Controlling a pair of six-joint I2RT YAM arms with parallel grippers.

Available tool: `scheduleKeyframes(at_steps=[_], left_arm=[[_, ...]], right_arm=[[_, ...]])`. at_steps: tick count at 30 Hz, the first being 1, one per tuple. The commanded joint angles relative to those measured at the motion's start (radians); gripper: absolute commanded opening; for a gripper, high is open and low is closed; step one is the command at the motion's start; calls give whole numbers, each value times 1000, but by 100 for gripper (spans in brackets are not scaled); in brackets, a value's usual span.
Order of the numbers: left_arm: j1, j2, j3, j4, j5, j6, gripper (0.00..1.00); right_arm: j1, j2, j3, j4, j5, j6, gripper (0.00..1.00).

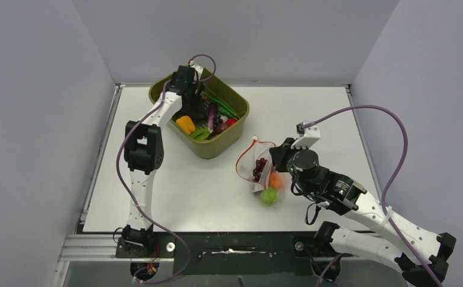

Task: Place the food in the zip-top bag and seal the zipper
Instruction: Pick up the fake fruit from the bin.

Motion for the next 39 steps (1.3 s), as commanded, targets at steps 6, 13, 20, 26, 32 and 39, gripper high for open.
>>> scheduleKeyframes(at_steps=[6, 13, 20, 26, 32, 39], left_arm=[[16, 36, 60, 51, -27, 51, 83], [18, 74, 87, 87, -91, 68, 84], [16, 91, 84, 154, -115, 98, 84], [16, 100, 71, 195, -125, 99, 81], [15, 118, 69, 204, -117, 90, 80], [15, 132, 80, 193, -101, 83, 78]], right_arm=[[-9, -2, 51, 63, 44, -21, 0], [-8, -6, 51, 57, 53, -21, 0], [-8, -9, 47, 54, 62, -23, 0], [-9, -8, 47, 53, 68, -23, 0], [-10, -11, 47, 51, 73, -26, 0], [-9, -18, 44, 50, 74, -24, 0]])
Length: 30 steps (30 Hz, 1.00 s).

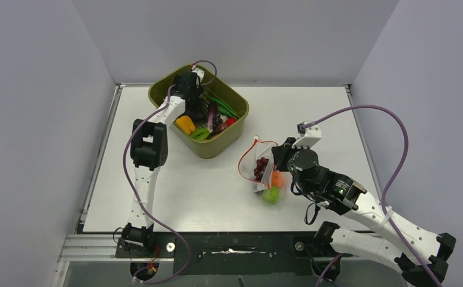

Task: Place the food in the zip-top bag and seal the zipper
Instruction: Pick up the fake fruit from the bin.

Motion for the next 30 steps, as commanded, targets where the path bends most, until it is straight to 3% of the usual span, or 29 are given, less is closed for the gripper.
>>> scheduleKeyframes(at_steps=[1, 9, 30], left_arm=[[7, -4, 43, 47, 12, -7, 77], [-8, -51, 19, 48, 18, -17, 60], [-17, -278, -144, 53, 20, -126, 53]], right_arm=[[-4, -23, 40, 57, 40, -8, 0], [-5, -25, 38, 60, 32, -2, 0], [-4, -65, 2, 56, -11, 34, 0]])
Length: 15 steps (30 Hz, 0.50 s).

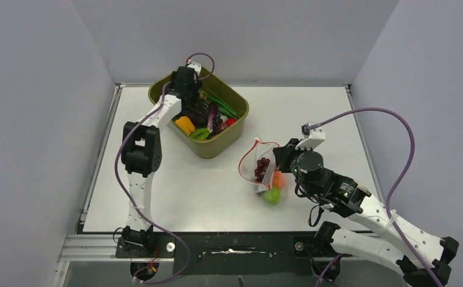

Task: Place the food in the zip-top bag and seal the zipper
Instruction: Pick up the fake fruit from the bin.

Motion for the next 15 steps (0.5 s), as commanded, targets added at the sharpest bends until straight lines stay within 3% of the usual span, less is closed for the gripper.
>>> scheduleKeyframes(at_steps=[1, 10, 15], left_arm=[[-1, -123, -10, 43, -2, -48, 53], [-11, -281, -109, 0, 82, -147, 51], [-12, -390, -181, -10, 197, -213, 51]], right_arm=[[-4, -33, 6, 64, -2, 20, 0], [-4, -46, 9, 45, -26, 33, 0], [-4, -62, 10, 24, -23, 33, 0]])
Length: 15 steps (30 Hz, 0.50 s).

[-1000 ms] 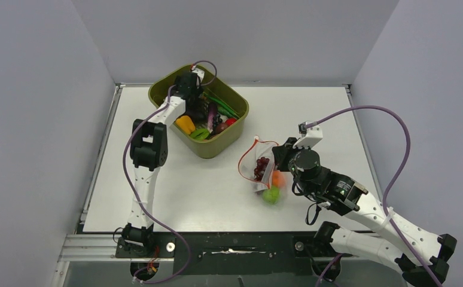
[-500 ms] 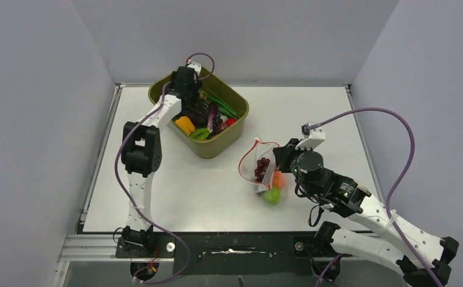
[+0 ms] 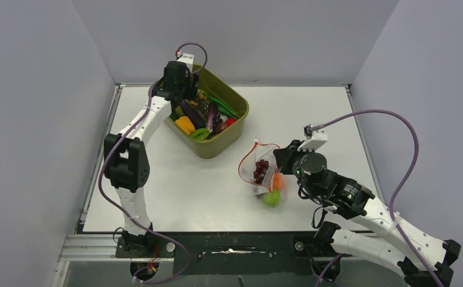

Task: Place the food in the zip-top bag and seal the zipper
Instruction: Pick up the fake fruit from the bin.

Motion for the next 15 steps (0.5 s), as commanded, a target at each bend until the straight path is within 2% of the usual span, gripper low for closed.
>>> scheduleKeyframes(at_steps=[1, 9, 15], left_arm=[[-6, -151, -40, 8, 139, -96, 51], [-19, -322, -182, 36, 392, -216, 50], [-18, -474, -379, 183, 591, -335, 50]], right_arm=[[-5, -36, 15, 40, 11, 12, 0], [-5, -64, 1, 20, 18, 42, 0], [-5, -64, -3, 16, 8, 62, 0]])
